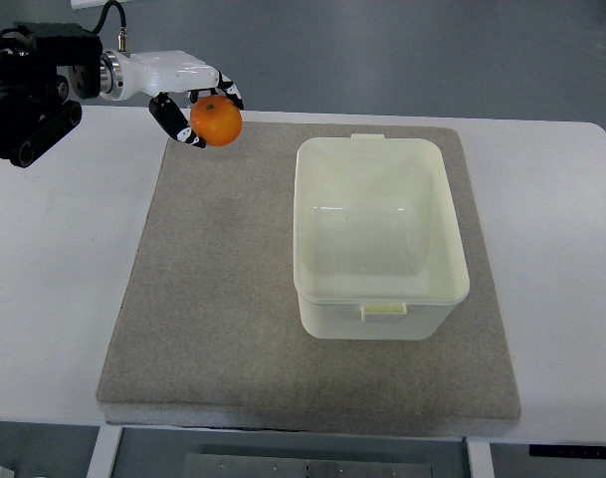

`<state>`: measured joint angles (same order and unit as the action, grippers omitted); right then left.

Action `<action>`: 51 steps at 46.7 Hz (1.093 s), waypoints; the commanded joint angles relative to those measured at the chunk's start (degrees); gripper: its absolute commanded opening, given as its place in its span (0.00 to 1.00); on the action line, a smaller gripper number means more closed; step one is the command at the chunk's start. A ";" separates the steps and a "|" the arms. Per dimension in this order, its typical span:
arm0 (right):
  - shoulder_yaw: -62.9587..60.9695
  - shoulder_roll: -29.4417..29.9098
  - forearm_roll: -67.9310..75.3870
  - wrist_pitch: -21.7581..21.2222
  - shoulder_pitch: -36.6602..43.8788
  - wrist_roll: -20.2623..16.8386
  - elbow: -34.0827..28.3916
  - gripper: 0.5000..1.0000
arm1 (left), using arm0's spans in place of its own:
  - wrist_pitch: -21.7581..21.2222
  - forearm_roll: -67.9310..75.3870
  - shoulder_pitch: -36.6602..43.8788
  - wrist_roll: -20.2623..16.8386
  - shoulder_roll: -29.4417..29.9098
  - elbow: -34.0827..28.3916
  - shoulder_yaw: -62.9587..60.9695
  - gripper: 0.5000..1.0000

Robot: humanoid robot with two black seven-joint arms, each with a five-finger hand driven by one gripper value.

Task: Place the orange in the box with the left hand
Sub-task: 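Lift the orange with the left hand and carry it toward the box, then lower the orange into the box and open the left hand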

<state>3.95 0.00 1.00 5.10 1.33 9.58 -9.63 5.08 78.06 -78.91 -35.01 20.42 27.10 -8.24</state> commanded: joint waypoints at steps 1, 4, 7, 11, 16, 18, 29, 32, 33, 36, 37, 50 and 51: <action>0.00 0.00 -0.04 0.00 -0.01 0.00 0.05 0.86 | -0.16 -1.77 -1.51 0.01 -0.03 1.46 -0.02 0.00; 0.00 0.00 -0.04 0.00 -0.01 0.00 0.05 0.86 | -0.16 -3.09 -2.74 0.01 0.40 4.36 -0.02 0.00; 0.00 0.00 -0.04 0.00 -0.01 0.00 -0.03 0.86 | -0.16 -3.71 -4.06 0.01 0.84 7.35 0.07 0.00; 0.00 0.00 -0.04 0.00 -0.01 0.00 0.05 0.86 | -0.25 -3.97 -5.64 0.01 1.37 10.34 0.33 0.00; 0.00 0.00 -0.03 0.00 0.08 0.00 -0.03 0.86 | -0.25 -3.97 -7.40 0.01 1.72 13.86 0.42 0.00; 0.00 0.00 0.05 0.00 0.08 0.00 0.05 0.86 | -0.25 -3.97 -7.84 0.01 1.72 14.91 0.51 0.00; 0.00 0.00 0.05 0.00 -0.01 0.00 -0.03 0.86 | -0.42 -3.36 -9.33 0.01 1.81 22.03 2.71 0.00; 0.00 0.00 -0.03 0.00 -0.01 0.00 0.05 0.86 | -0.42 -3.10 -9.95 0.01 1.81 23.96 2.71 0.00; 0.00 0.00 -0.04 0.00 0.08 0.00 0.05 0.86 | -0.42 -3.01 -10.12 0.01 1.81 24.67 2.71 0.00; 0.00 0.00 -0.04 0.00 -0.01 0.00 0.05 0.86 | -0.25 -2.83 -10.65 0.01 1.81 26.42 2.71 0.00; 0.00 0.00 0.05 0.00 -0.01 0.00 -0.03 0.86 | -0.25 -2.74 -10.83 0.01 1.81 26.95 2.71 0.00; 0.00 0.00 -0.04 0.00 -0.01 0.00 -0.03 0.86 | 0.02 -2.48 -11.00 0.01 1.55 31.70 2.53 0.00; 0.00 0.00 -0.04 0.00 -0.01 0.00 0.05 0.86 | 0.02 -2.39 -11.00 0.01 1.37 31.96 2.53 0.00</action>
<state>3.95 0.00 0.99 5.10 1.32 9.58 -9.59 5.10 75.63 -90.09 -35.00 22.09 58.13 -5.61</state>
